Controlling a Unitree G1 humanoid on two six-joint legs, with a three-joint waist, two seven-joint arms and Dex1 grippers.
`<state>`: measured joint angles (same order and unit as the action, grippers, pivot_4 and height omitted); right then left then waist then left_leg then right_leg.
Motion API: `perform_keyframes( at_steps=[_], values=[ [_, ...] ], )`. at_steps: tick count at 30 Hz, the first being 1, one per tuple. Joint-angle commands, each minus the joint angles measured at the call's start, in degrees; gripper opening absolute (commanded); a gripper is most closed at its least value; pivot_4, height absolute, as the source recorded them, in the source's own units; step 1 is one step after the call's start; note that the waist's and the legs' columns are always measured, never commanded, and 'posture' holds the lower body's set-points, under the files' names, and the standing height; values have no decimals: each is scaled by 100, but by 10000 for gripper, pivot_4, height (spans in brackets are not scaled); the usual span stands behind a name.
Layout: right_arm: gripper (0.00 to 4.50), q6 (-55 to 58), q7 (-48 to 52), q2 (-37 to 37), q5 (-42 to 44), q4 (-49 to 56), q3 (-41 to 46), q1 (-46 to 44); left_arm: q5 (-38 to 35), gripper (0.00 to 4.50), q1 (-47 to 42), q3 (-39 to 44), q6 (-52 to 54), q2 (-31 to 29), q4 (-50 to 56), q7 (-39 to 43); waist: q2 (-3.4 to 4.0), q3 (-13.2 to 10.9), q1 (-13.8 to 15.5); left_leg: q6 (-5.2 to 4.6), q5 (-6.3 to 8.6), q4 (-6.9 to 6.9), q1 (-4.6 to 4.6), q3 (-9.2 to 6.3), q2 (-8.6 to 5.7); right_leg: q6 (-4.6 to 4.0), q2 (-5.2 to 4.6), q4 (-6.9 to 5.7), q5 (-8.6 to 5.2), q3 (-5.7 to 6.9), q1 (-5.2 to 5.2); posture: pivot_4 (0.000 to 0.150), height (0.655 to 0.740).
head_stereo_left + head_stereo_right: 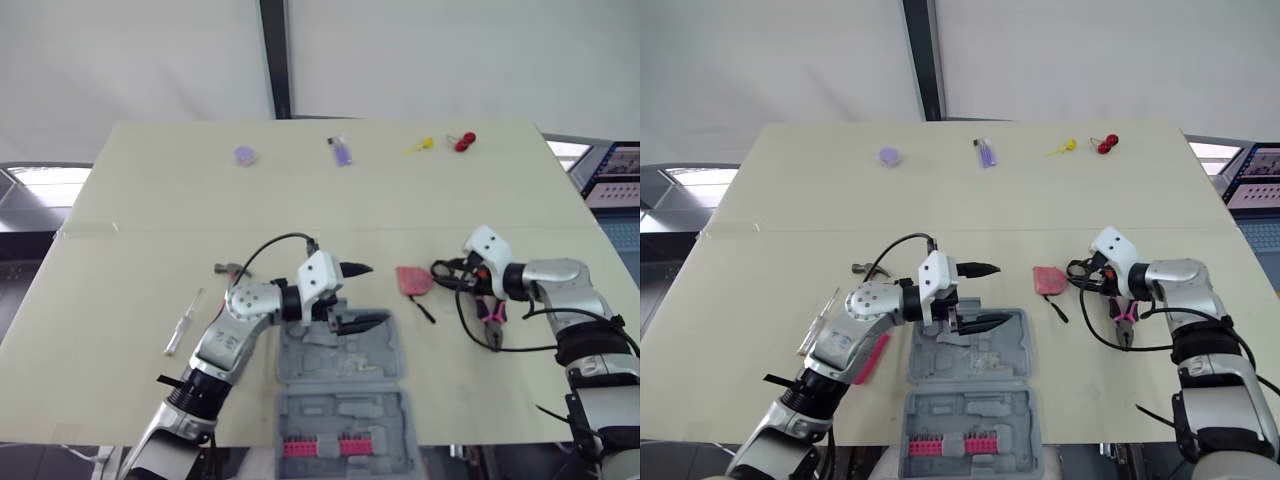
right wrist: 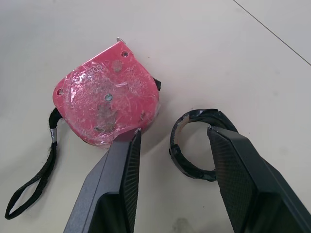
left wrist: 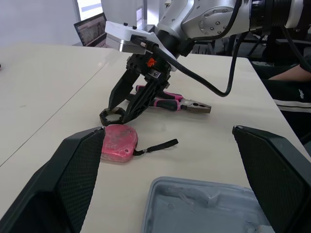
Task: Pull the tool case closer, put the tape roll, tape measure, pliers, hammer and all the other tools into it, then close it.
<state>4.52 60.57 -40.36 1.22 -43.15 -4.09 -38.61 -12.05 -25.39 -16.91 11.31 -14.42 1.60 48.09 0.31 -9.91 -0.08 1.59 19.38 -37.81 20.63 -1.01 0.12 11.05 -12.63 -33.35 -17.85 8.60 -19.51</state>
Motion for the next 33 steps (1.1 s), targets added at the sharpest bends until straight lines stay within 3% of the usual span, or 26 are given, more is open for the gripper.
perform_keyframes(
  at_steps=[1, 9, 12, 15, 16, 27, 33],
  values=[
    [22907, -153, -17, 12, -40, -95, 22, -108, 9, 45000, -45, -27, -32, 38, 238, -19, 0, 0, -3, 0, 0, 0, 0, 0, 0, 0, 0, 0, 0, 0, 0, 1500, 7400],
    [22907, -271, -46, 67, -187, -297, 9, -211, 18, 45000, -42, -37, -21, 50, 247, -27, 0, 0, -6, 0, 0, 0, 0, 0, 0, 0, 0, 0, 0, 0, 0, 1500, 7400],
    [15578, -308, -47, 77, -211, -351, 13, -236, 27, 45000, -38, -46, -15, 58, 253, -39, 0, 0, -5, 0, 0, 0, 0, 0, 0, 0, 0, 0, 0, 0, 0, 1500, 7400],
    [1263, -330, -56, 83, -226, -388, 20, -256, 32, 45000, -32, -56, -7, 75, 262, -48, 0, 0, -3, 0, 0, 0, 0, 0, 0, 0, 0, 0, 0, 0, 0, 1500, 7400],
    [496, -333, -57, 85, -227, -400, 21, -263, 34, 45000, -33, -58, -6, 78, 262, -48, 0, 0, -4, 0, 0, 0, 0, 0, 0, 0, 0, 0, 0, 0, 0, 1500, 7400],
    [496, -122, 45, -130, 11, -45, 268, -356, -36, 45000, 13, 86, -51, -28, 284, -14, 0, 0, -4, 0, 0, 0, 0, 0, 0, 0, 0, 0, 0, 0, -1, 1500, 7400],
    [496, 714, 434, -269, 648, 1400, 524, -59, -281, 45000, 231, 486, 12, -391, 648, 99, 0, 0, -7, 0, 0, 0, 1, 0, 1, 0, 0, 0, 0, 0, -2, 1500, 7400]
  ],
)
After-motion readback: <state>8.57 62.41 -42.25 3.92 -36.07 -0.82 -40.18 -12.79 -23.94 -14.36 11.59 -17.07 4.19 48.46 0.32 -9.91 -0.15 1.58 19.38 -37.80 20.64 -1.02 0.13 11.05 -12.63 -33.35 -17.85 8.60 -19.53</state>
